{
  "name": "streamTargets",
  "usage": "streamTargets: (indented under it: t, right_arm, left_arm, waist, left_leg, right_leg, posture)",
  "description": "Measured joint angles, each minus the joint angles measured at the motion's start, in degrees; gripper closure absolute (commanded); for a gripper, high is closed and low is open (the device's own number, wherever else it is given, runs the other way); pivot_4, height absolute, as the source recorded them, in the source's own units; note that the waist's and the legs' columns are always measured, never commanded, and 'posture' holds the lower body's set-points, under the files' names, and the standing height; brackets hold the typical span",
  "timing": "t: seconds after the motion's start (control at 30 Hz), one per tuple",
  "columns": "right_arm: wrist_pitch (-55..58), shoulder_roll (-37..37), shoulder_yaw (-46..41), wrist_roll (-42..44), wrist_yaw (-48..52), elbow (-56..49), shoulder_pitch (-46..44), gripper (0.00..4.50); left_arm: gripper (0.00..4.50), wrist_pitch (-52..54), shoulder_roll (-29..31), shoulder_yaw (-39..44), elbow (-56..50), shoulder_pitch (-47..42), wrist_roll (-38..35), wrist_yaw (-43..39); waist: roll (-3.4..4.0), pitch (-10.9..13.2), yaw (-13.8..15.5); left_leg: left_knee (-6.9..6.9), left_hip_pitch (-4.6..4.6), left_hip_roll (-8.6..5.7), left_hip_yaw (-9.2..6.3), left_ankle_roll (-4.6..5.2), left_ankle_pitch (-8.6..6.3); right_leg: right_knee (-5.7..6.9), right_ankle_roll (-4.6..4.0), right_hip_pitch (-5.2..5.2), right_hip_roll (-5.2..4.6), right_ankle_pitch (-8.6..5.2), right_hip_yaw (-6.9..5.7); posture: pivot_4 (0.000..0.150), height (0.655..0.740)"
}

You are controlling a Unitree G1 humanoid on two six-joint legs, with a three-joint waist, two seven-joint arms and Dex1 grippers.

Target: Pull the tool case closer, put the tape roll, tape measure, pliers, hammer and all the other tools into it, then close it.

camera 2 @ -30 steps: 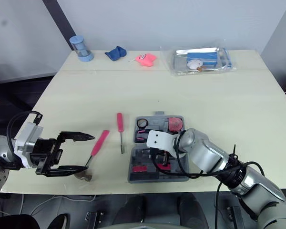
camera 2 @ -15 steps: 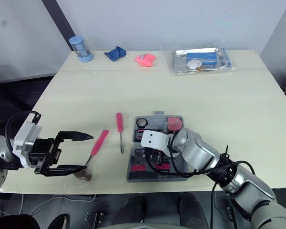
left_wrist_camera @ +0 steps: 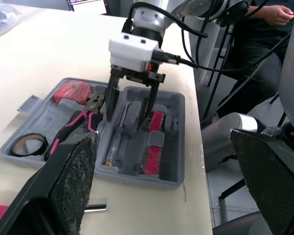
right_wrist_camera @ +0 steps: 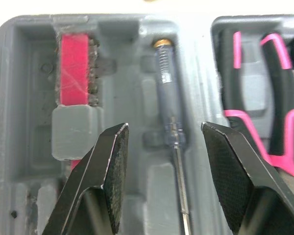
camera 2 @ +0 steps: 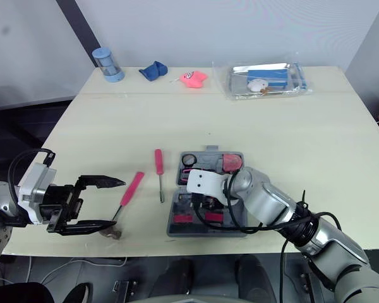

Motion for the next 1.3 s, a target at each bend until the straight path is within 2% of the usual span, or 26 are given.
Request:
streamTargets:
  t: [0.07, 0.17, 0.2, 0.7, 1.0, 1.17, 1.3]
  right_arm:
    - [-1.32, 0.52, -2.31, 0.78, -0.43, 0.13, 1.21, 2.83]
    - [-3.98, 1.07, -4.24, 1.58, -0.84, 0.84, 2.54, 4.31]
    - [-4.77, 1.07, -4.48, 1.73, -0.83, 1.19, 2.80, 4.42]
    - [-16.23, 2.46, -5.53, 1.26, -0.11, 11.37, 6.94, 4.42]
    - [-20.05, 2.96, -6.53, 0.32, -0.16, 13.22, 8.32, 4.42]
    - [-23.43, 3.53, -12.15, 4.60, 0.43, 11.82, 13.03, 4.42]
    - [-28.89, 3.18, -22.99, 11.78, 0.41, 6.82, 17.22, 4.42]
  left_arm:
    - [0.00, 0.11, -0.34, 0.20, 0.00, -0.15, 0.03, 0.00]
    - [0.00, 0.36, -0.74, 0.29, 0.00, -0.35, 0.08, -0.01]
    - [0.00, 0.38, -0.79, 0.29, 0.00, -0.41, 0.10, -0.02]
    - [0.00, 0.49, -1.81, 0.41, 0.05, -0.89, 1.11, -0.03]
    - [0.00, 0.50, -2.44, 1.35, 0.14, -0.77, 1.23, -0.02]
    - [0.00, 1.26, -4.18, 2.56, 2.17, -0.35, 1.25, 0.36]
    - [0.00, 1.64, -6.31, 5.45, 6.62, -0.08, 1.66, 2.91]
  waist:
    - [0.00, 0.00, 0.02]
    - [0.00, 0.00, 0.00]
    - [0.00, 0.00, 0.00]
    - [-0.01, -0.01, -0.02]
    - [-0.07, -0.05, 0.00]
    - [-0.05, -0.03, 0.07]
    - [-0.04, -0.02, 0.17]
  left_leg:
    - [0.00, 0.00, 0.00, 0.01, 0.00, 0.00]
    - [0.00, 0.00, 0.00, 0.01, 0.00, 0.00]
    - [0.00, 0.00, 0.00, 0.01, 0.00, 0.00]
    - [0.00, 0.02, 0.00, 0.02, 0.00, 0.00]
    - [0.00, 0.19, 0.00, 0.03, 0.00, 0.00]
    - [0.00, 0.13, 0.00, 0.04, 0.00, 0.00]
    - [0.00, 0.12, 0.00, 0.02, 0.00, 0.00]
  right_leg:
    - [0.00, 0.00, 0.00, 0.00, 0.00, 0.00]
    - [0.00, 0.00, 0.00, 0.00, 0.00, 0.00]
    - [0.00, 0.00, 0.00, 0.00, 0.00, 0.00]
    - [0.01, 0.00, 0.01, 0.01, 0.00, 0.02]
    - [0.03, 0.00, 0.15, 0.01, 0.00, 0.04]
    - [0.00, 0.00, 0.13, 0.00, 0.00, 0.04]
    - [0.01, 0.00, 0.14, 0.00, 0.00, 0.03]
  posture:
    - [0.150, 0.7400]
    - [0.150, 0.7400]
    - [0.150, 0.7400]
    - [0.150, 0.7400]
    - [0.150, 0.7400]
    - [0.150, 0.7400]
    - [0.150, 0.7400]
